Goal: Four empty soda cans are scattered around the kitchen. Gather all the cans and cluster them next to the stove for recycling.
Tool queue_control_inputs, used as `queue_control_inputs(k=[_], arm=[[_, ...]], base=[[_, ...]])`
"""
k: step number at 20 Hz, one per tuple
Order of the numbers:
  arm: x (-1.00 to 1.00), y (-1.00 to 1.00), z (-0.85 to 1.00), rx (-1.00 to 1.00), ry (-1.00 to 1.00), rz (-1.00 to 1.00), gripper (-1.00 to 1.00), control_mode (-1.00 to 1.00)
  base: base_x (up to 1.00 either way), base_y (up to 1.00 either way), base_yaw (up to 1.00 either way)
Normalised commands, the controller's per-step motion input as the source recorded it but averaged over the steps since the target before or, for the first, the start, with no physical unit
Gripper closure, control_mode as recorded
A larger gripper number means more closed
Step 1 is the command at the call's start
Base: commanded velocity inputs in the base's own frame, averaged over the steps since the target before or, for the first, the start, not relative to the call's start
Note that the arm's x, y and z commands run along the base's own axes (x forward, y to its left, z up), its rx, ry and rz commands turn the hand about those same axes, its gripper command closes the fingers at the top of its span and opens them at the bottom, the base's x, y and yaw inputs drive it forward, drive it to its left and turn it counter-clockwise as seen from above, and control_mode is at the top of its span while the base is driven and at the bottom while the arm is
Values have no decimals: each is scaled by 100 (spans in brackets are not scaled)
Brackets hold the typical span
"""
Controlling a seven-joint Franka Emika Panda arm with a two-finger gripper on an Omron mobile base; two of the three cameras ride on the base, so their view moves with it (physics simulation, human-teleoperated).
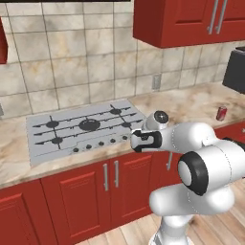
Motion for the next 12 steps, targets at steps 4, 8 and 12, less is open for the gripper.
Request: queue_control_inputs(k=[4,8,12], arm=[[0,0,0,0,0,0,100,100],[0,0,0,0,0,0,100,100],[0,0,0,0,0,0,100,100]], base=[[22,-51,16],[22,-49,16],[22,-48,16]])
